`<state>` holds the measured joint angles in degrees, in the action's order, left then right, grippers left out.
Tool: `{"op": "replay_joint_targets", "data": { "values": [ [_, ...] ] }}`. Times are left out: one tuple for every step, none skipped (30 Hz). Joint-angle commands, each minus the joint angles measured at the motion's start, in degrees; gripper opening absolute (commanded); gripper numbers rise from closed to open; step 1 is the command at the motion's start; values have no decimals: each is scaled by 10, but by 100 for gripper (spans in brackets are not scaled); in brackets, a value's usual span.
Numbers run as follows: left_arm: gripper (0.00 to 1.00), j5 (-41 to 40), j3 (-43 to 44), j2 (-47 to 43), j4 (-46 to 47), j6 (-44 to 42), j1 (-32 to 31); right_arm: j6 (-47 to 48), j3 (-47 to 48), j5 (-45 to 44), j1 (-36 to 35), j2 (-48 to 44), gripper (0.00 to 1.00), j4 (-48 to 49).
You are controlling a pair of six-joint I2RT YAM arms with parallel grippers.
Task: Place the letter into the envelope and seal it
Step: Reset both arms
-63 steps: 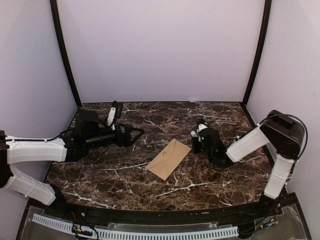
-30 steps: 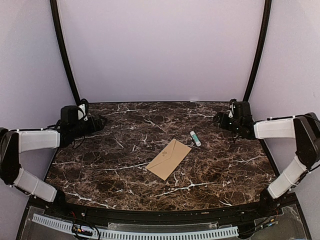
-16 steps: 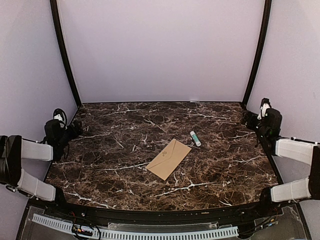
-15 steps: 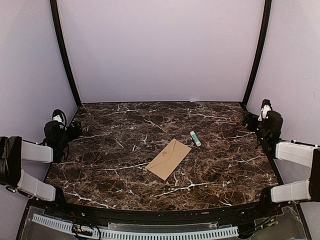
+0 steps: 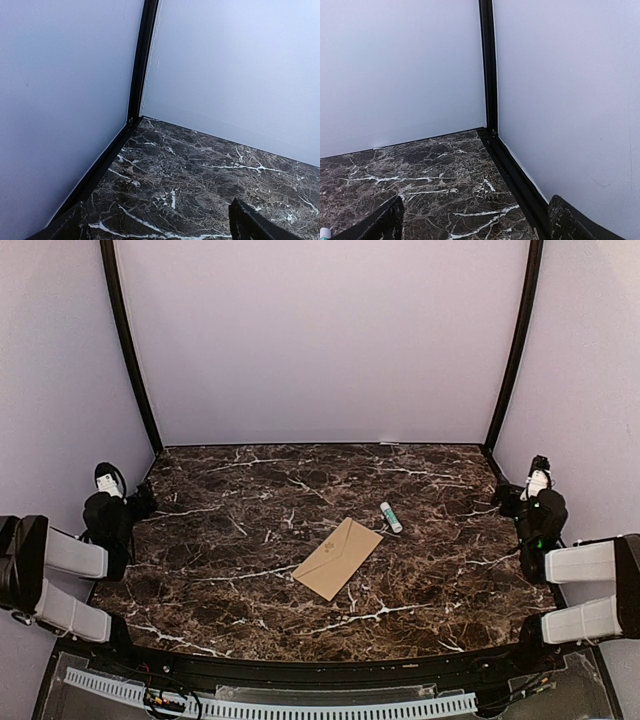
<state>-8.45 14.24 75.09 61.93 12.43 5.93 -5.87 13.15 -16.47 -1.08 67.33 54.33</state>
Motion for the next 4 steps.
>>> {"op": "replay_joint_targets", "data": {
  "values": [
    [96,-8,-13,4,42,-13,1,7,-2,3,1,5,96,51],
    [97,-6,-17,4,46,-14,1,7,-2,3,0,5,96,51],
    [98,-4,-18,4,49,-16,1,8,-3,0,1,6,97,52],
    [99,-6,-17,4,48,-14,1,10,-3,-2,0,7,97,52]
  ]
}}
